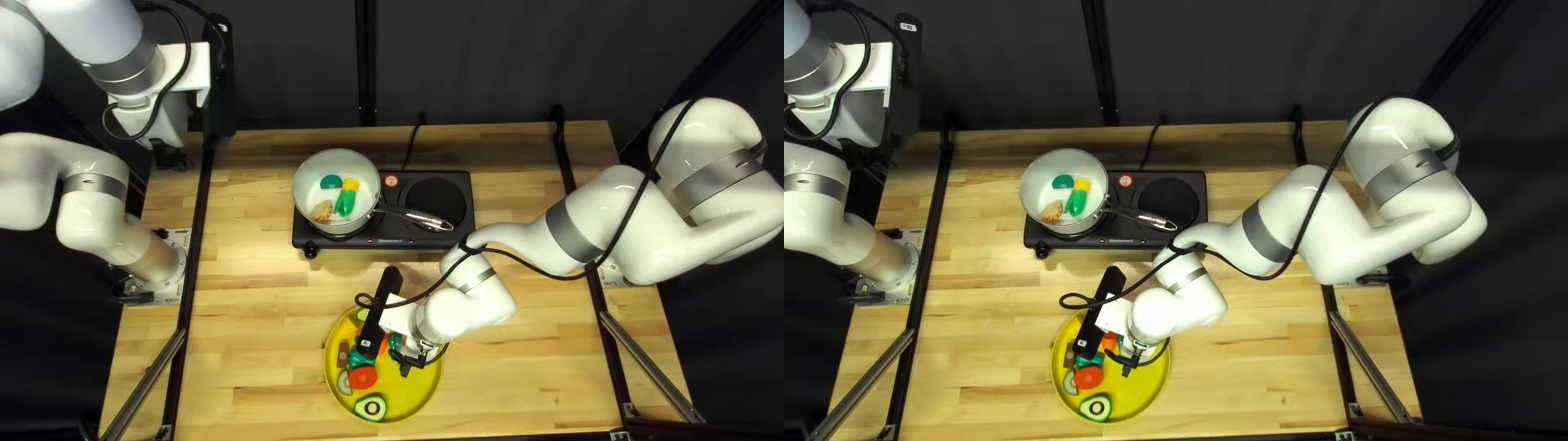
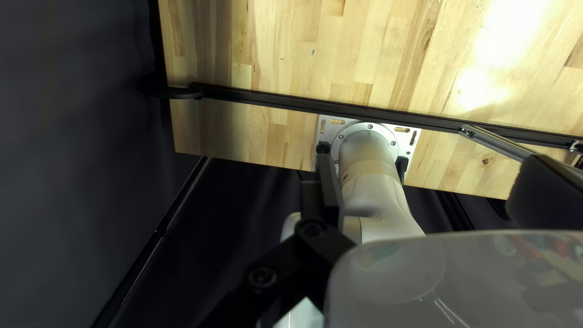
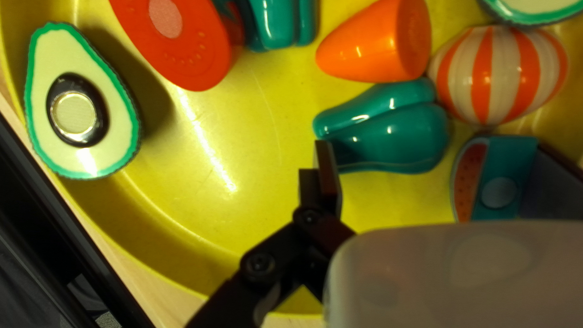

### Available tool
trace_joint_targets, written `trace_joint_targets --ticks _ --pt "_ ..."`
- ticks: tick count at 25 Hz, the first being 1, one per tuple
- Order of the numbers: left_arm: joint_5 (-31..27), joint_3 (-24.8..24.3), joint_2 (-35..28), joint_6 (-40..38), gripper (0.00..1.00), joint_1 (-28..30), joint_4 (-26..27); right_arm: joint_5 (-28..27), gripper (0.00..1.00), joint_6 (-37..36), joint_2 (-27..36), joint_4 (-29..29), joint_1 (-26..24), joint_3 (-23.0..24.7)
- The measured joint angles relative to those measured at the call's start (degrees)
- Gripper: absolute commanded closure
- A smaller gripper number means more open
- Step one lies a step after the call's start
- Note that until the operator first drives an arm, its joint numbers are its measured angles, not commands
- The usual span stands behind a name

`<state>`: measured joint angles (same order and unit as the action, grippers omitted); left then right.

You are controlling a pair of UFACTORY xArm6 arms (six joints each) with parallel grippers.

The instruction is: Pick up a pot and place it onto the stove surface, add food to pot

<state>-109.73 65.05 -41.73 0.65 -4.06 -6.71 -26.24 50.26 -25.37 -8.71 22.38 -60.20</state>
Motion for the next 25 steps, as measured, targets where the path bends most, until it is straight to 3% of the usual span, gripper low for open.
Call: trace_joint_targets --ticks 18,21,25 --pt "0.00 0.00 0.00 0.00 0.00 0.00 0.00 -0.02 1.00 0.14 0.78 0.23 -0.03 0.62" --pt "0.00 0.00 0.00 0.00 0.00 0.00 0.00 -3.80 1.00 0.92 2.33 -0.25 0.47 -0.41" --pt "0.00 0.00 0.00 0.00 0.00 0.00 0.00 -12.96 1.00 0.84 6.67 -0.72 0.72 -3.63"
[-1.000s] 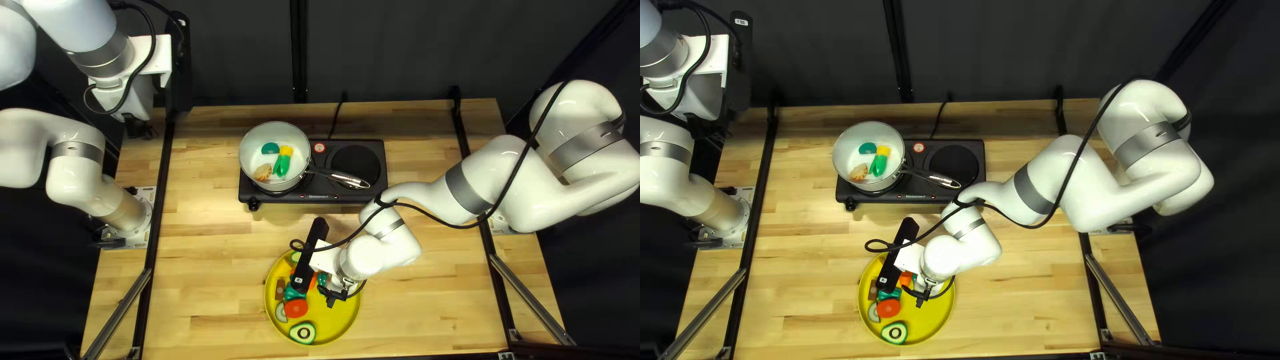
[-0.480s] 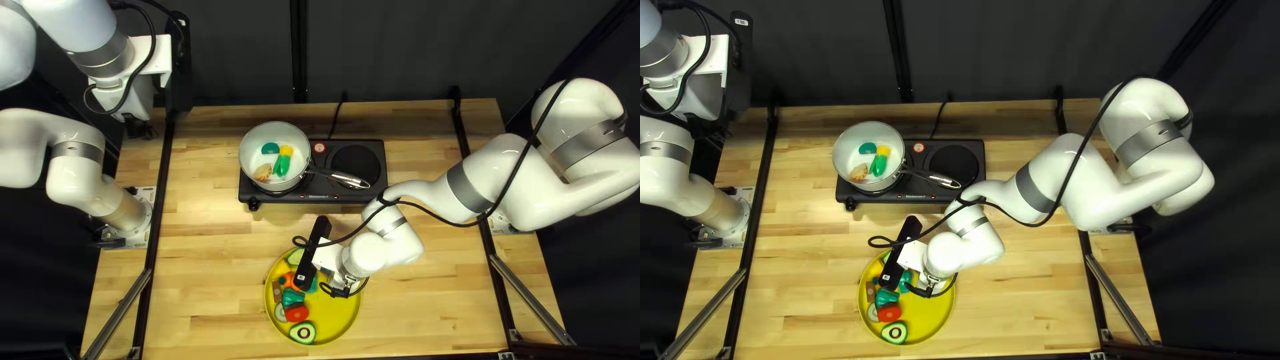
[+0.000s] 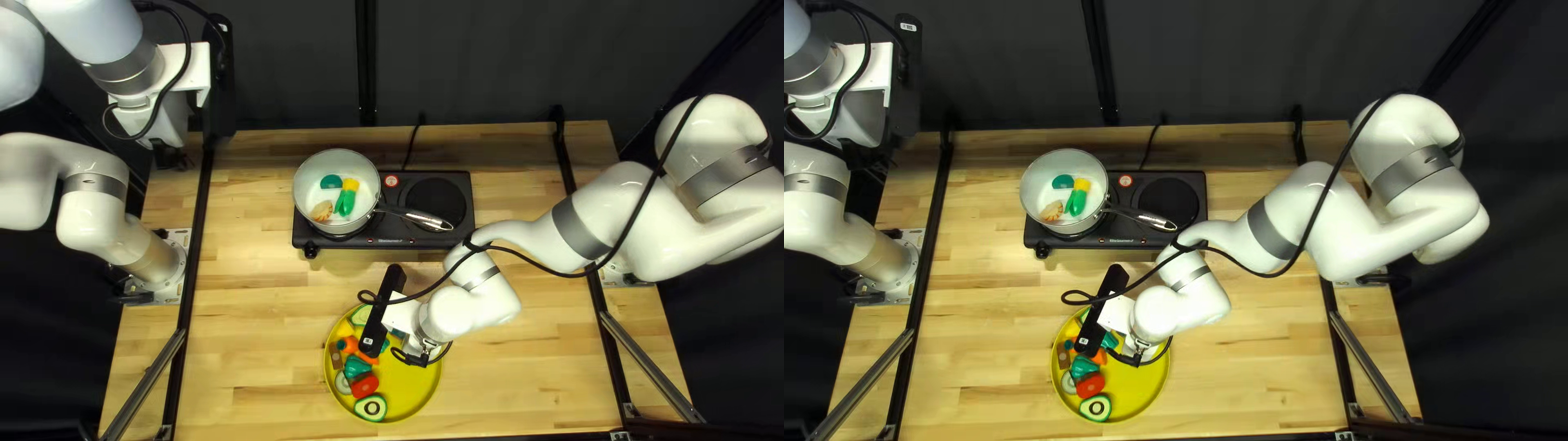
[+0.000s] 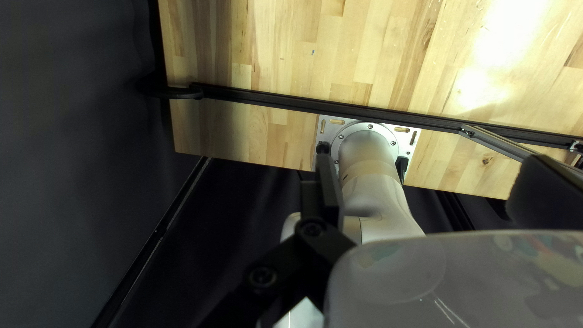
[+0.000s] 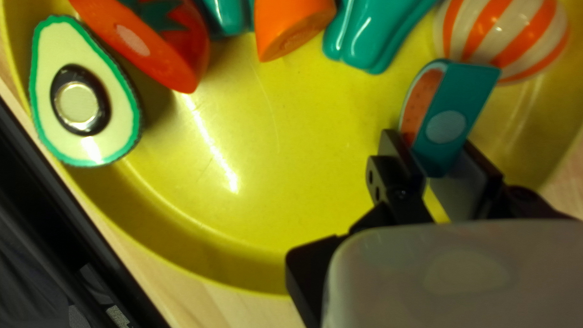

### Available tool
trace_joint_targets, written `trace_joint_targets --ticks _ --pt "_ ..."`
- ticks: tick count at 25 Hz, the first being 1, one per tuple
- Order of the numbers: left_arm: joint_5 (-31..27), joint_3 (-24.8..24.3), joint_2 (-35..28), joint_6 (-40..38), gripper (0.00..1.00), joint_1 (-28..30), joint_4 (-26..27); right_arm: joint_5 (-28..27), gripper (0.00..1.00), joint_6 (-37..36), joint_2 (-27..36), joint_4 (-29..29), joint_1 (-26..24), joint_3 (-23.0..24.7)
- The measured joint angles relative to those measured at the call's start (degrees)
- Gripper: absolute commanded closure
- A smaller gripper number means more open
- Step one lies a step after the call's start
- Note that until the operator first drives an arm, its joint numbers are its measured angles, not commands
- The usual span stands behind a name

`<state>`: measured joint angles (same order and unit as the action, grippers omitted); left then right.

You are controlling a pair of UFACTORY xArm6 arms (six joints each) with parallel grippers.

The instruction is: Pick up a pot and place it onto the stove surface, add food to pot

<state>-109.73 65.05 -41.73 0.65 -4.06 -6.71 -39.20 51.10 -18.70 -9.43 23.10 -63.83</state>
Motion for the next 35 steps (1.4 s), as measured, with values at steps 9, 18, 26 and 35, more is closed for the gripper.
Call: trace_joint_targets --ticks 9,18,26,35 --pt "0.00 0.00 0.00 0.00 0.00 0.00 0.00 -13.72 1.00 -6.25 7.37 -0.87 -4.22 -6.51" --pt "0.00 0.00 0.00 0.00 0.00 0.00 0.00 -13.62 1.00 -20.39 13.41 0.79 -17.54 -4.95" --pt "0.00 0.00 0.00 0.00 0.00 0.00 0.00 -15.02 1.00 -31.68 8.24 5.35 -26.56 -13.73" --pt "0.00 0.00 0.00 0.00 0.00 0.00 0.00 -9.99 1.00 -42.10 -3.07 12.65 -33.55 -20.39"
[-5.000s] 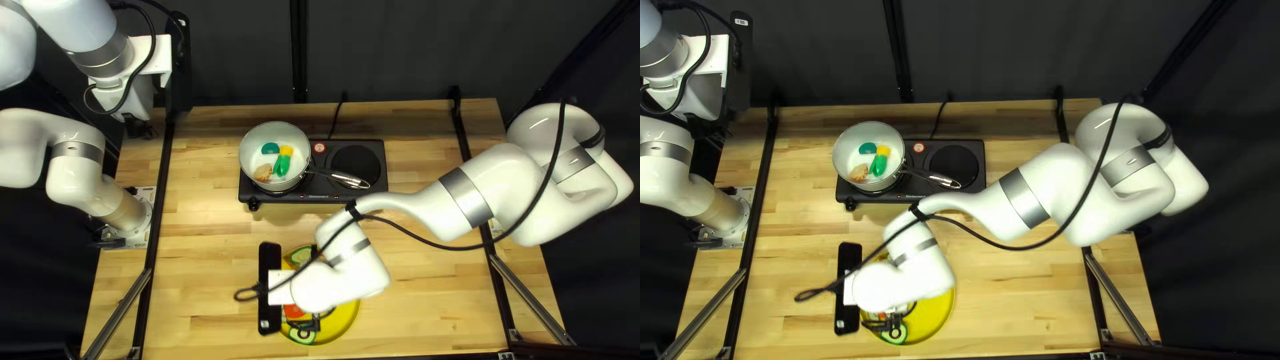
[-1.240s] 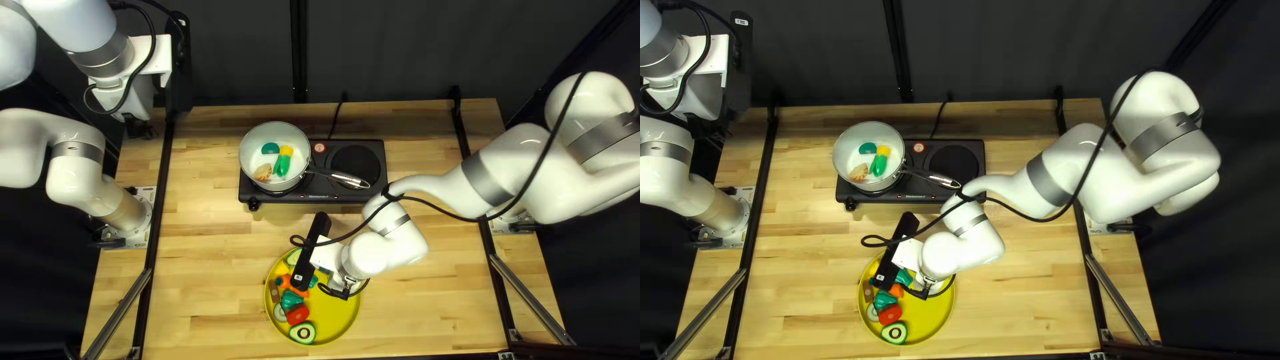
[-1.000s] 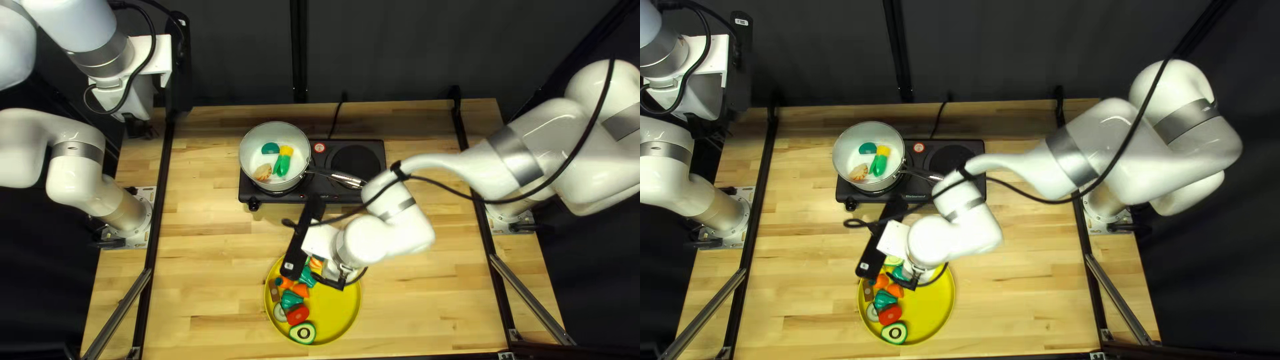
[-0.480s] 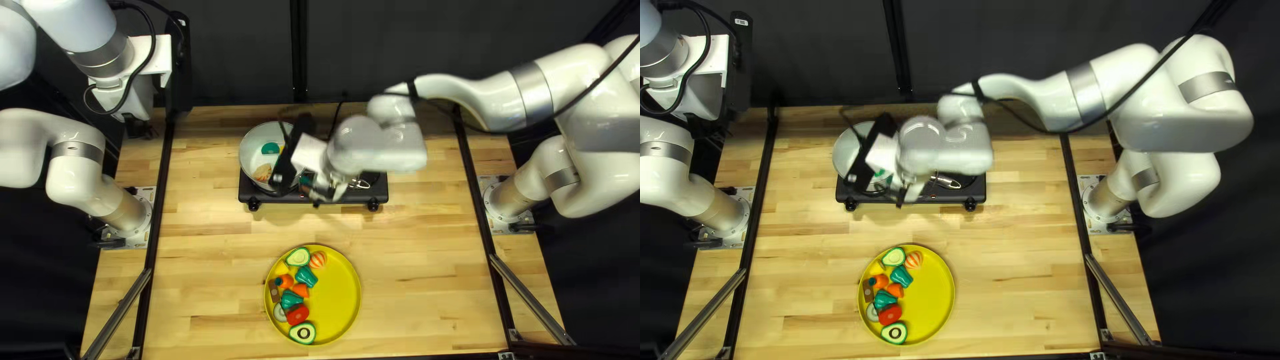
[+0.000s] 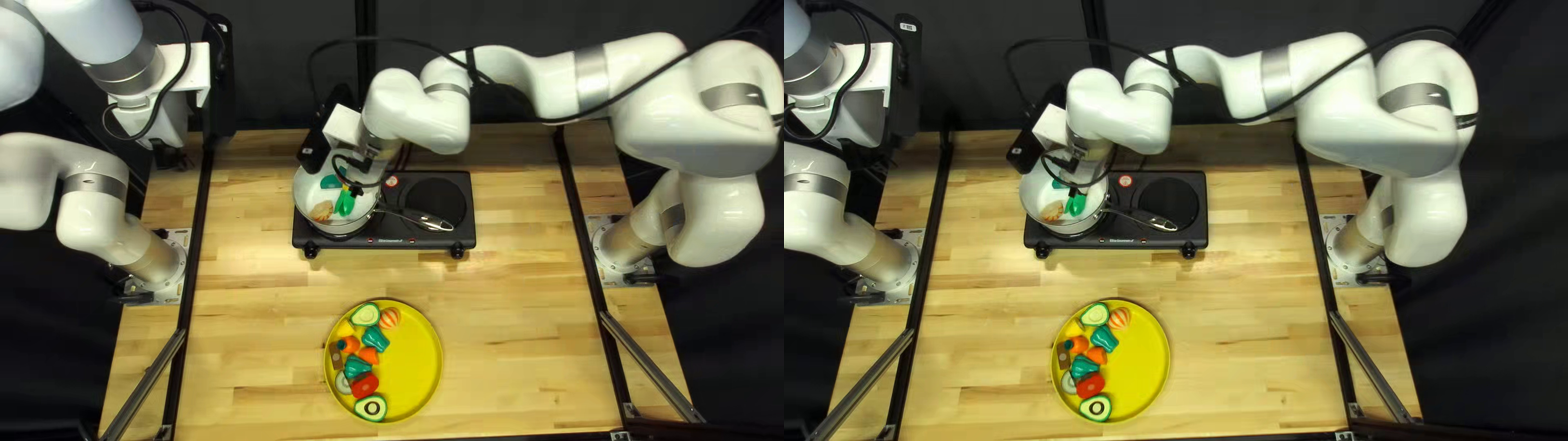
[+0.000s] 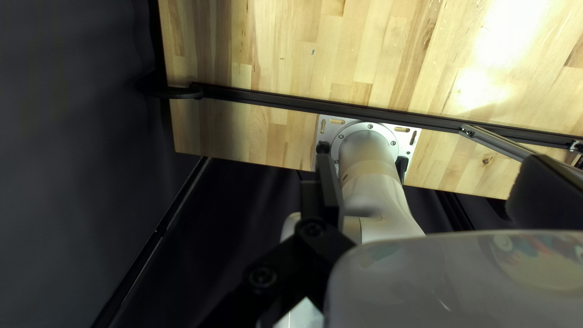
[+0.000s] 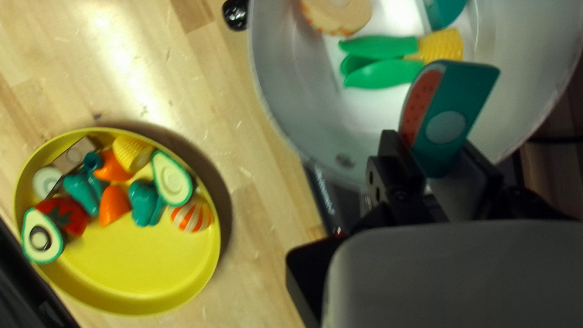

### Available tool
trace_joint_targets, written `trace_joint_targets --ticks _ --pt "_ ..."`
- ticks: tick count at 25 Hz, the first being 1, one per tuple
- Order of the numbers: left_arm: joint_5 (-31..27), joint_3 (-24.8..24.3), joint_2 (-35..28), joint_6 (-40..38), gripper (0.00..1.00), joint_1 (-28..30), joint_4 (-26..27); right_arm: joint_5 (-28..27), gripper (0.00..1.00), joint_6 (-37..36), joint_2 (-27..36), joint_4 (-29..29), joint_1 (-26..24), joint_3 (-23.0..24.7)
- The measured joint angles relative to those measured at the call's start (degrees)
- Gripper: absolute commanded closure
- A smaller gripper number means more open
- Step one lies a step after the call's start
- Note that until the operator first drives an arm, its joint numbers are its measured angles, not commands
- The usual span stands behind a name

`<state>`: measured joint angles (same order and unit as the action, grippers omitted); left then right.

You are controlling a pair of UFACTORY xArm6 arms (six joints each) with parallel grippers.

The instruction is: Pick up a pot and place it onto the stove surface, add food to pot

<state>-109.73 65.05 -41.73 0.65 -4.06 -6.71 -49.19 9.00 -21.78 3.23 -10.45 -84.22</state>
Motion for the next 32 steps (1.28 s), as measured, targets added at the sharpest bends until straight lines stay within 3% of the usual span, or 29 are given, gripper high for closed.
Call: trace_joint_targets --ticks 15,16,32 --pt "0.00 0.00 0.00 0.00 0.00 0.00 0.00 0.46 1.00 -1.37 -2.00 1.86 -0.80 -1.46" --pt "0.00 0.00 0.00 0.00 0.00 0.00 0.00 0.46 0.00 -1.37 -2.00 1.86 -0.80 -1.46" --pt "0.00 0.00 0.00 0.00 0.00 0.00 0.00 0.46 0.00 -1.37 -2.00 1.86 -0.80 -1.46"
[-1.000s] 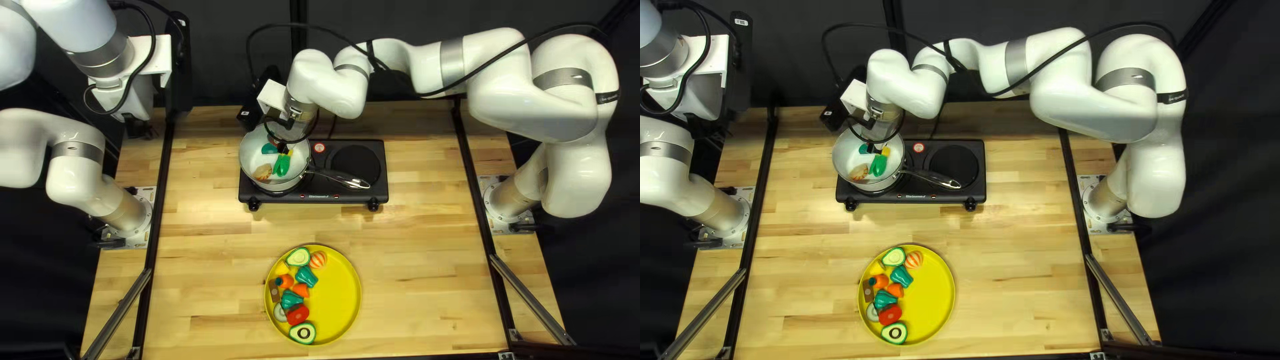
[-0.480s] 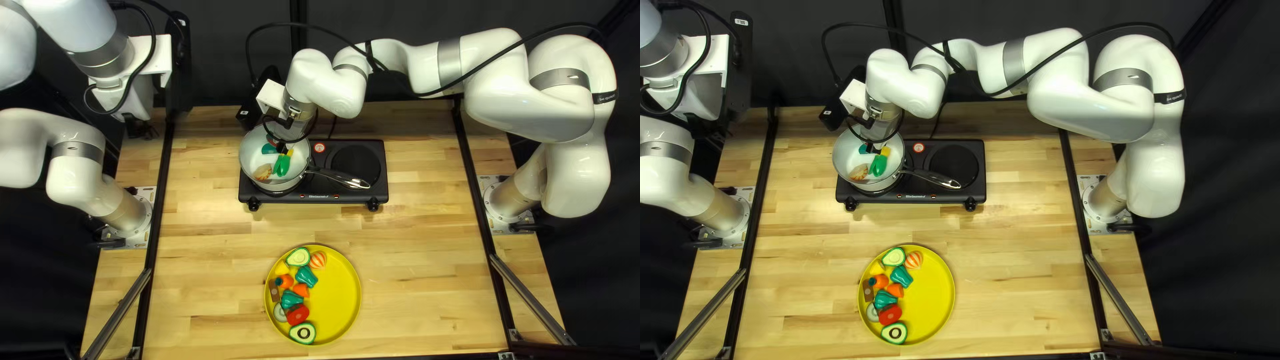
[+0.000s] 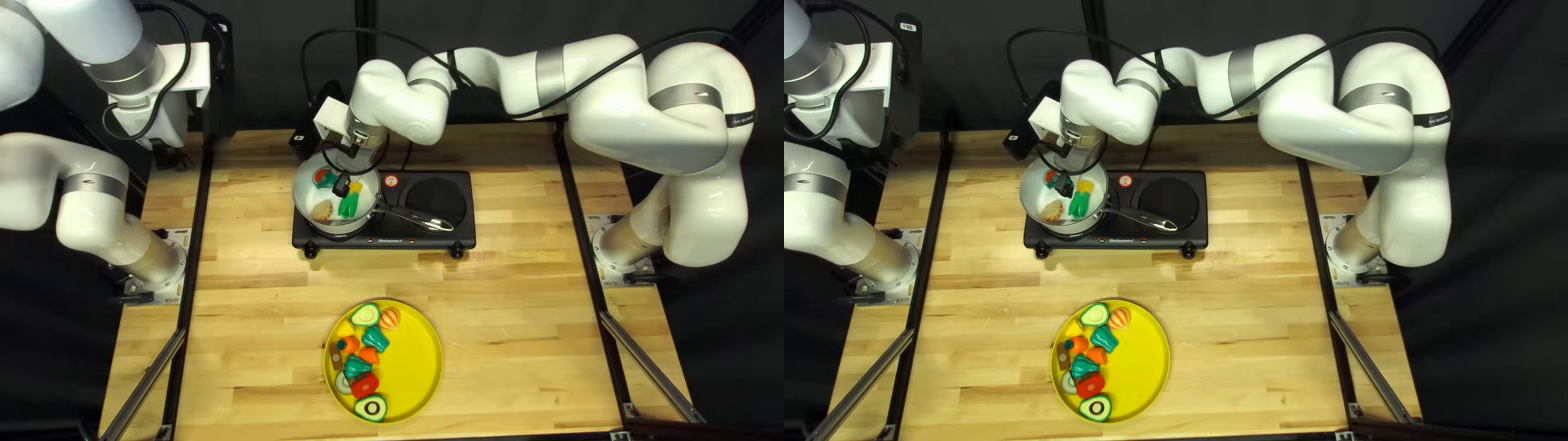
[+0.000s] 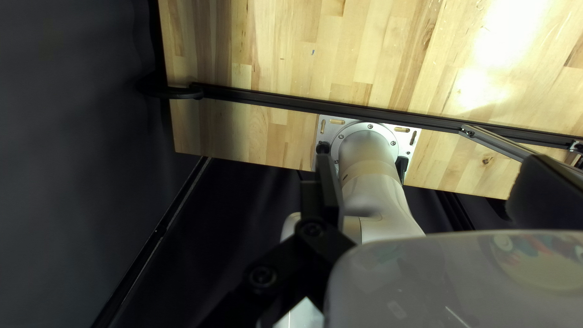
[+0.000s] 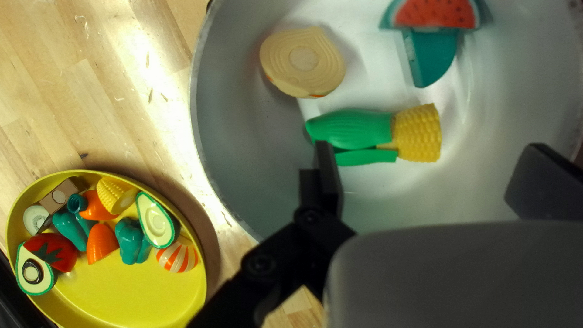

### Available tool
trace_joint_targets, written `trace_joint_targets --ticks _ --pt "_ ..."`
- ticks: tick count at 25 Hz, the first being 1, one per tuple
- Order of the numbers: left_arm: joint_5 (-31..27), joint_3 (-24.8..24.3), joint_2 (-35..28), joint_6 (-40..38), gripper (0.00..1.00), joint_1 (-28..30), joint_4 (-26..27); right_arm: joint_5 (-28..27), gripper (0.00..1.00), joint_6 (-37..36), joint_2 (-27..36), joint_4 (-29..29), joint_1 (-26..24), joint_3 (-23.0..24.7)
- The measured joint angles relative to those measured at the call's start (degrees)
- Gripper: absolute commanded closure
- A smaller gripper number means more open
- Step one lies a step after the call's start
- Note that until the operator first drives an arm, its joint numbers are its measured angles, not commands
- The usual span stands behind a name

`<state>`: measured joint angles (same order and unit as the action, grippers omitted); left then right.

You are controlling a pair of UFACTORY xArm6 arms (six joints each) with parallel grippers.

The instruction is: Pick up a pot and place it onto the stove surface, add food to pot

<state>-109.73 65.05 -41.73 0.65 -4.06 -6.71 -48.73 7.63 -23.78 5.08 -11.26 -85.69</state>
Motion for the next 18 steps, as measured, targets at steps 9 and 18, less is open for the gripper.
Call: trace_joint_targets --ticks 9,18 --pt "0.00 0.00 0.00 0.00 0.00 0.00 0.00 -6.79 0.00 11.24 7.30 -6.80 8.55 2.17" --pt "0.00 0.00 0.00 0.00 0.00 0.00 0.00 -14.37 0.00 26.52 7.83 -10.98 23.48 1.99"
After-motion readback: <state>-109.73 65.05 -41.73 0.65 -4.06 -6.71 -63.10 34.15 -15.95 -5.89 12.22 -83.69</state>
